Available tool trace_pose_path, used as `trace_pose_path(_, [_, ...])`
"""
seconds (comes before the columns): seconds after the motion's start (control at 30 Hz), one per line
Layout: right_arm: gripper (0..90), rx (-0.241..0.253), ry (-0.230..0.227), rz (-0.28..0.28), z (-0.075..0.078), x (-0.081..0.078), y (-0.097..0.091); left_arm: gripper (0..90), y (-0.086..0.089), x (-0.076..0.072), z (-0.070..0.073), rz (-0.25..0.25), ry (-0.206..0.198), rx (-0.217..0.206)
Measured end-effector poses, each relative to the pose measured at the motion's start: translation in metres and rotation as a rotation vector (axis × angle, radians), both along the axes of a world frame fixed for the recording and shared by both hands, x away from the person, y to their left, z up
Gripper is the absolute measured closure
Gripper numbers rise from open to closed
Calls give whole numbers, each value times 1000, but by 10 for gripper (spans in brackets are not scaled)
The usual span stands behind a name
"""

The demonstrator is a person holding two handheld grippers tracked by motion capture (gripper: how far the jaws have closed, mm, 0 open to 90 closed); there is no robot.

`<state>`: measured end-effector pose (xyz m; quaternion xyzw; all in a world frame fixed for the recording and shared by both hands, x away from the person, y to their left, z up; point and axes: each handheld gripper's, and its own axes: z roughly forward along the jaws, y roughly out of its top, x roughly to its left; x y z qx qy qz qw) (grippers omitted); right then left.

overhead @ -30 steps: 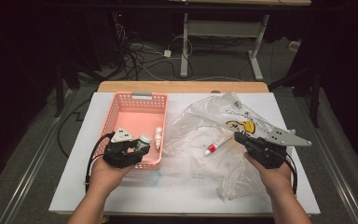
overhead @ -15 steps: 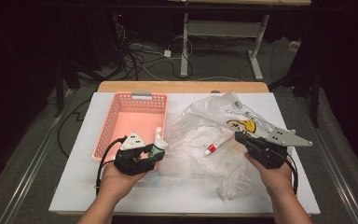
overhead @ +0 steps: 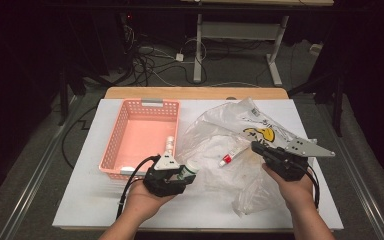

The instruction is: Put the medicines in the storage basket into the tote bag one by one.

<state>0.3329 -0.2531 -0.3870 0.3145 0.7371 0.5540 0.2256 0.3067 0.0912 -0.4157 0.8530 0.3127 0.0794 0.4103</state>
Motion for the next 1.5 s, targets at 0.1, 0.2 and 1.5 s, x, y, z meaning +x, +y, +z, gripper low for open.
trace_pose_path(0.1, [900, -3, 0, 3, 0, 0, 1, 539, -11, 2, -4, -16, 14, -3])
trace_pose_path(0.2, [900, -4, -1, 6, 0, 0, 2, 540, -22, 5, -10, -31, 13, 13])
trace_pose_path(1.5, [900, 5, 5, 6, -2, 1, -2, 539, -145, 68, -41, -53, -33, 26])
